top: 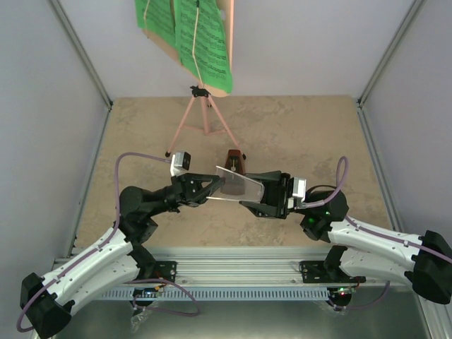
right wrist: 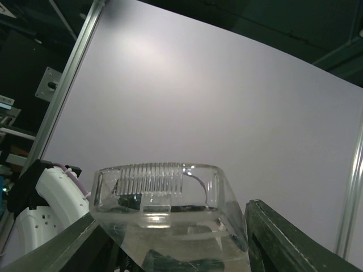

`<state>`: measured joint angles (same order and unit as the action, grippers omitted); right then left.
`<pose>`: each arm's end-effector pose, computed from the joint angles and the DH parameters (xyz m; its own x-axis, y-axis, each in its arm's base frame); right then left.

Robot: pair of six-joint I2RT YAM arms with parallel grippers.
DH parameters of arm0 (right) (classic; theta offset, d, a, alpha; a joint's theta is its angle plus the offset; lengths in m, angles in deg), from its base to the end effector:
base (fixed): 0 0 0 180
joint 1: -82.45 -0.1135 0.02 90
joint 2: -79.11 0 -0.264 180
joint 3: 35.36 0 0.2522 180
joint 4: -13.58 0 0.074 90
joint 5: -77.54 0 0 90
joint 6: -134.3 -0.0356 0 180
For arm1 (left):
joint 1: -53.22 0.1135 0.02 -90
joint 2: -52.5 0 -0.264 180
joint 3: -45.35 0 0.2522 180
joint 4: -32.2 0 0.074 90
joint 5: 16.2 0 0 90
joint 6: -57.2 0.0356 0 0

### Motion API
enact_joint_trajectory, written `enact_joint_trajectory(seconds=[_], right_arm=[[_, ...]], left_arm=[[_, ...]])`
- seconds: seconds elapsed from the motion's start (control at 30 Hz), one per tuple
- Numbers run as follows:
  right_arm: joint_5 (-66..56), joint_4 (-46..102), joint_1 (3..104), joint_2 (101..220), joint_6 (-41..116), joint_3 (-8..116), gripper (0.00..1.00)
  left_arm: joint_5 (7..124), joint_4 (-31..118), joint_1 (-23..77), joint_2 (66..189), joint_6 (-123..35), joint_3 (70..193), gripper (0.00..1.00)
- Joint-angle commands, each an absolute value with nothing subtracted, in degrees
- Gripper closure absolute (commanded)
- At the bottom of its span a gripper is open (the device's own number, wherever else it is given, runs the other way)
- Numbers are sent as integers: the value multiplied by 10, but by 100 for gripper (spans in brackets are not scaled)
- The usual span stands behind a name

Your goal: Pack up the instrument practice props

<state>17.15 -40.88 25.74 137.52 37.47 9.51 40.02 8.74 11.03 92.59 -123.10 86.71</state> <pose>0.0985 0.1820 0.3481 0.2462 0.5633 -0.7888 -0.9678 0.0988 -0.2315 0.1084 -0.1250 0.3324 -0.9340 -0.2752 -0.2278 0.3051 -0.2824 -0.9095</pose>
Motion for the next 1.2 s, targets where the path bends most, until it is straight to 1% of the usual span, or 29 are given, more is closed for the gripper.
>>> enact_joint_trajectory(seconds=[0.0,0.07,0.13,0.2,0.3,0.43,0.47,0.63,0.73,0.83,0.97,1.03,1.17], right_arm=[[174,-398,254,1360,374,101,49],[158,-367,254,1343,378,98,49],[135,-323,254,1323,385,93,49],[109,-279,254,1299,392,86,49],[70,-187,253,1256,404,79,49],[16,-46,254,1195,414,72,50],[2,-17,254,1178,415,69,50],[-83,136,254,1106,413,65,50],[-127,209,254,1076,403,64,50],[-155,252,254,1064,393,59,50],[-192,268,254,1068,365,45,50],[-203,268,254,1073,353,40,50],[-221,275,254,1083,340,33,50]], left_arm=[[403,38,113,919,-1243,864,69],[411,33,113,914,-1243,857,52],[418,40,113,908,-1229,854,38],[425,68,114,901,-1201,860,25],[445,158,117,886,-1142,876,13],[495,291,126,859,-1044,901,2],[512,318,126,852,-1006,908,1],[578,389,126,816,-896,897,1],[616,428,126,821,-847,894,1],[639,446,126,874,-815,893,1],[619,404,126,986,-784,892,9],[615,375,126,1031,-771,890,12],[639,333,126,1088,-724,880,12]])
